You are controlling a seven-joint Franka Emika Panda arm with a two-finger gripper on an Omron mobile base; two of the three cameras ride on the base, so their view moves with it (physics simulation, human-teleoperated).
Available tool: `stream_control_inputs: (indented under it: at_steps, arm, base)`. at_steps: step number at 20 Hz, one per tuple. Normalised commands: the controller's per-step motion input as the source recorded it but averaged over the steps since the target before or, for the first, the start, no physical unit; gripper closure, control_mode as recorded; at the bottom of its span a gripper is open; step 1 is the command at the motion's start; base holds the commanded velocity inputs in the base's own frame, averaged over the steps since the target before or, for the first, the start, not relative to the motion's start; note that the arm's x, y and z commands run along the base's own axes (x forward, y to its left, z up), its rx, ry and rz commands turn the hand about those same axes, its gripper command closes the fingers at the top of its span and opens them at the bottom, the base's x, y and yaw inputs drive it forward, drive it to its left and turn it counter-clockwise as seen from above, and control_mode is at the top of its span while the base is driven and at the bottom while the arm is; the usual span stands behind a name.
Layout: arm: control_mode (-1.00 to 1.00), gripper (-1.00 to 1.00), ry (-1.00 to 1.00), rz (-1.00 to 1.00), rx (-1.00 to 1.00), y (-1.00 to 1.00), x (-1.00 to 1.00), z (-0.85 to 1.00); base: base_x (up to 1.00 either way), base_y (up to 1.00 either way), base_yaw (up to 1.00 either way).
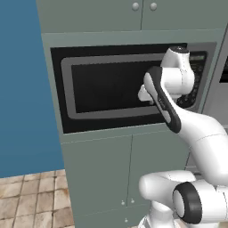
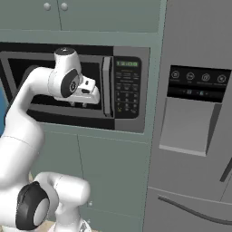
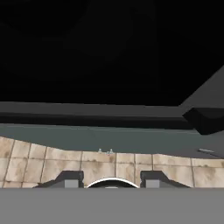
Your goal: The microwave is finished heating the steak and sweet potato. Take the bowl containing the food and place it on the dining counter.
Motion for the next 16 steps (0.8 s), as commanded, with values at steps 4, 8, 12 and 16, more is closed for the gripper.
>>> stream_control_inputs:
  at_steps: [4,8,12,16]
  arm:
    - [-1.00,-1.00,-0.02,0.00,0.00,0.01,-0.54,-0.07]
    - [-1.00,-1.00,-0.16,0.00,-0.11,0.24,-0.94,-0.41]
    - [-1.00,-1.00,-0.21,0.00,-0.12,0.16,-0.52,-0.17]
    - [-1.00,-1.00,0.00,0.00,0.00,0.00,0.00,0.00]
  base:
    - [0.00,0.00,0.00]
    - [0.00,0.00,0.00]
    - [0.00,0.00,0.00]
    - [0.00,0.00,0.00]
